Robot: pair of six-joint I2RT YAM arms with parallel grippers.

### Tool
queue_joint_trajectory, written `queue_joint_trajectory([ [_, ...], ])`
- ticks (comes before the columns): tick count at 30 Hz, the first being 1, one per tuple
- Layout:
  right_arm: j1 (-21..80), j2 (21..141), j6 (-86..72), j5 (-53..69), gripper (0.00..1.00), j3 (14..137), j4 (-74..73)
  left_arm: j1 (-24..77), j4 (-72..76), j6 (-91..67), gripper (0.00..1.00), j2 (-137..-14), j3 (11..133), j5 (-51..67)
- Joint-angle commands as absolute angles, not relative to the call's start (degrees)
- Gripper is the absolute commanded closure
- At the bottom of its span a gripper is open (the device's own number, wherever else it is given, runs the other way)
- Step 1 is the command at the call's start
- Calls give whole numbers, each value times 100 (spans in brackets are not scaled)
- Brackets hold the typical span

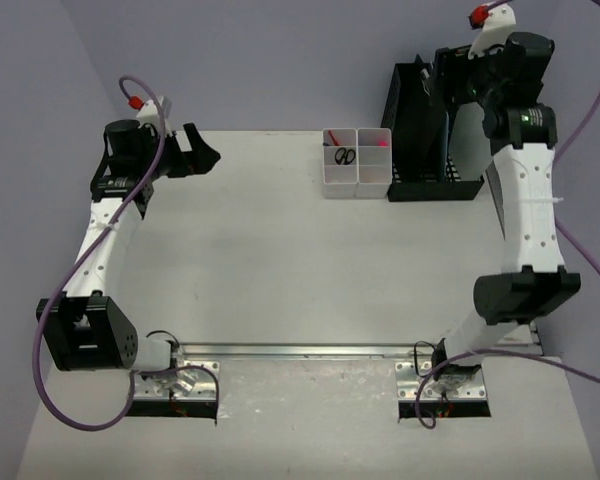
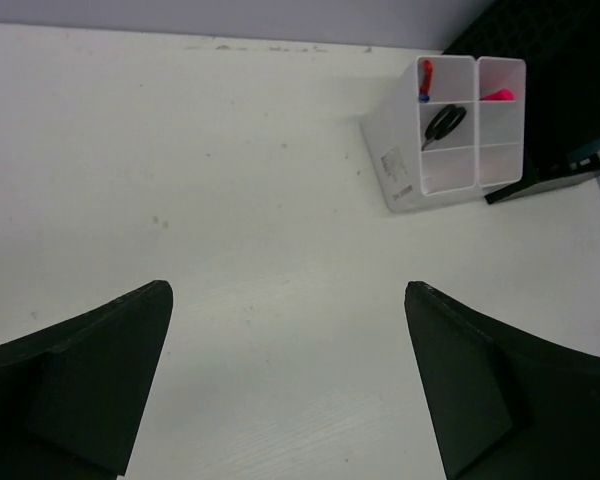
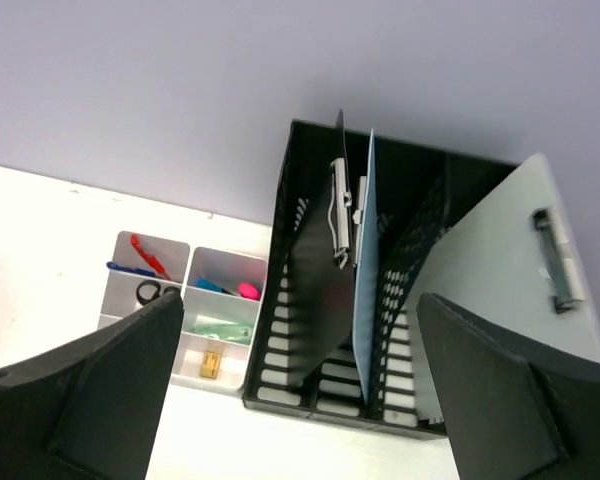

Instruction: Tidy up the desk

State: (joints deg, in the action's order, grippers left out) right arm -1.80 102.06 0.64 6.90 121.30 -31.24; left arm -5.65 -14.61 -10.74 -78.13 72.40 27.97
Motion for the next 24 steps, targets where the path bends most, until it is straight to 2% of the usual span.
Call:
queue_joint_trajectory([
  [1, -229, 8949, 553, 808, 1, 11270, -2741, -536, -2197, -441, 0, -7717, 7392, 2075],
  [4, -229, 7983, 826, 1054, 1, 9936, -2988, -545, -2346, -186, 0, -7533, 7181, 1662],
  [7, -237, 6798, 827, 1186, 1, 7988, -3067, -545, -2338, -36, 0, -7269, 6647, 1450],
  [14, -229, 5451, 361, 888, 1, 4972, -2516, -536, -2215, 641, 0, -6584, 5566, 1283],
  [19, -229, 4993, 0, 695, 1, 3765, -2277, -528, -2074, 1010, 0, -5855, 4914, 1433],
  [24, -229, 4755, -228, 607, 1, 3454, -2092, -545, -1995, 1160, 0, -5318, 4492, 1116],
])
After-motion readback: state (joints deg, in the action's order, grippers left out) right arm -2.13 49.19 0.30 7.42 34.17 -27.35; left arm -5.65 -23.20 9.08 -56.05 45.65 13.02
